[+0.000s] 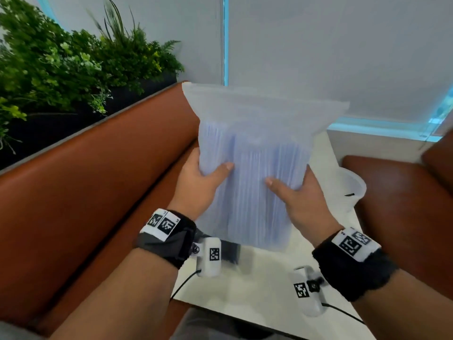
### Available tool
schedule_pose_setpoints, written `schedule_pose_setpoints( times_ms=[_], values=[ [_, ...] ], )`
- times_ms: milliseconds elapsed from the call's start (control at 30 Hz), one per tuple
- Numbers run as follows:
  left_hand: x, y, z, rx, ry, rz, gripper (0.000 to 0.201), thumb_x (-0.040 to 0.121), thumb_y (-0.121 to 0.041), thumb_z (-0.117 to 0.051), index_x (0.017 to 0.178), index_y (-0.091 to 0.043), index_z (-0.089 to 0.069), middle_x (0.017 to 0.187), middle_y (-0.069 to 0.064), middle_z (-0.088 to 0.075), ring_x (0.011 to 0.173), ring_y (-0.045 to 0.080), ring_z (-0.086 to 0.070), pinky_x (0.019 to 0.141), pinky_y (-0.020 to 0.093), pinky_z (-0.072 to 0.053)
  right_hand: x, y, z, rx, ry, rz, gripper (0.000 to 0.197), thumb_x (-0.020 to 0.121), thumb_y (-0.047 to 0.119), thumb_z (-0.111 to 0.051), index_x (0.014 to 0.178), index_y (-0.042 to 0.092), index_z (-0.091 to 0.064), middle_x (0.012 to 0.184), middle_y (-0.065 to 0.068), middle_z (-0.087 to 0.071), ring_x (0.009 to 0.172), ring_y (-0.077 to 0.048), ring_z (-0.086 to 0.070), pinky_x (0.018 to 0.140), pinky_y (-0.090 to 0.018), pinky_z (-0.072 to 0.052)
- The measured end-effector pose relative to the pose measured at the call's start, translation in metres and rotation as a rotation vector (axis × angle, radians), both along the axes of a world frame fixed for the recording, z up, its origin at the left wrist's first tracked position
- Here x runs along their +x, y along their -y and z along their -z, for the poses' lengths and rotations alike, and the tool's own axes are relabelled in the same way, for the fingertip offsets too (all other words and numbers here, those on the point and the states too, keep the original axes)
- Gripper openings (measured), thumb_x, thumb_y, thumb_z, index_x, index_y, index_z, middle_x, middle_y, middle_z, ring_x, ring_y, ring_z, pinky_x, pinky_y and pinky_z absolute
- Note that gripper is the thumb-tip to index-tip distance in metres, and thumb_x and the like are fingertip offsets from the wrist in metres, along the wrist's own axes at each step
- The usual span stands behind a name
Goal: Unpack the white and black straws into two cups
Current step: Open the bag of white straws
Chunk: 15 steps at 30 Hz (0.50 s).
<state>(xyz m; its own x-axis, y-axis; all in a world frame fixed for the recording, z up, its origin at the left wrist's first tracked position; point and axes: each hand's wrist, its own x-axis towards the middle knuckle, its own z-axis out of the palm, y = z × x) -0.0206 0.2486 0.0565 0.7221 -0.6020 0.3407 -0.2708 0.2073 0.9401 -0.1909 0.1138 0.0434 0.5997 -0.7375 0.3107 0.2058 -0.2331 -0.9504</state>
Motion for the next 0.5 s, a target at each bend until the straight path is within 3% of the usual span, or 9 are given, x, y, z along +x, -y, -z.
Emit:
schedule_pose_setpoints(
  times_ms=[100,167,267,333,400,500],
  values=[
    [-0.032,0.018,0.006,-0.041,-0.023,0.111,0.047,0.079,-0.027,-0.082,0.119,-0.022,-0.058,0.114,-0.008,-0.072,0.106,0.01,-0.069,0.086,0.028,-0.057,-0.039,0.015,-0.001,0.002,0.125,0.105,0.073,0.068,0.04,-0.086,0.126,0.015,-0.05,0.124,-0.008,-0.067,0.113,-0.021,-0.067,0.091,-0.038,-0.056],
    [-0.046,0.027,0.017,-0.048,-0.08,0.147,0.054,0.07,-0.038,-0.083,0.115,-0.023,-0.055,0.117,0.001,-0.071,0.107,0.014,-0.068,0.09,0.036,-0.056,-0.061,0.022,0.002,-0.008,0.187,0.153,0.068,0.071,0.042,-0.08,0.128,0.022,-0.048,0.126,0.0,-0.066,0.117,-0.016,-0.064,0.099,-0.035,-0.052],
    [-0.064,0.04,0.036,-0.027,-0.19,0.194,0.066,0.064,-0.045,-0.081,0.119,-0.026,-0.05,0.125,0.022,-0.064,0.119,0.031,-0.062,0.106,0.055,-0.046,-0.083,0.029,0.012,-0.099,0.207,0.186,0.047,0.089,0.03,-0.067,0.132,0.027,-0.047,0.126,0.02,-0.066,0.122,-0.002,-0.059,0.098,-0.015,-0.046],
    [-0.073,0.048,0.04,-0.014,-0.233,0.215,0.074,0.064,-0.048,-0.081,0.126,-0.029,-0.046,0.12,0.012,-0.071,0.118,0.029,-0.064,0.107,0.055,-0.045,-0.089,0.032,0.012,-0.108,0.22,0.226,0.038,0.096,0.022,-0.06,0.131,0.031,-0.047,0.125,0.03,-0.064,0.121,0.007,-0.057,0.094,-0.006,-0.043],
    [-0.074,0.057,0.036,-0.041,-0.253,0.209,0.078,0.068,-0.05,-0.082,0.132,-0.03,-0.042,0.115,0.001,-0.074,0.113,0.022,-0.068,0.105,0.052,-0.048,-0.089,0.036,0.006,-0.11,0.257,0.291,0.034,0.099,0.026,-0.06,0.129,0.037,-0.048,0.123,0.032,-0.064,0.119,0.01,-0.057,0.092,-0.005,-0.043],
    [-0.071,0.067,0.033,-0.1,-0.284,0.155,0.075,0.076,-0.05,-0.079,0.137,-0.033,-0.039,0.113,-0.006,-0.075,0.11,0.014,-0.069,0.101,0.045,-0.05,-0.087,0.046,0.002,0.005,0.283,0.371,0.034,0.09,0.047,-0.064,0.121,0.034,-0.057,0.116,0.014,-0.071,0.112,-0.008,-0.067,0.087,-0.023,-0.054]
  ],
)
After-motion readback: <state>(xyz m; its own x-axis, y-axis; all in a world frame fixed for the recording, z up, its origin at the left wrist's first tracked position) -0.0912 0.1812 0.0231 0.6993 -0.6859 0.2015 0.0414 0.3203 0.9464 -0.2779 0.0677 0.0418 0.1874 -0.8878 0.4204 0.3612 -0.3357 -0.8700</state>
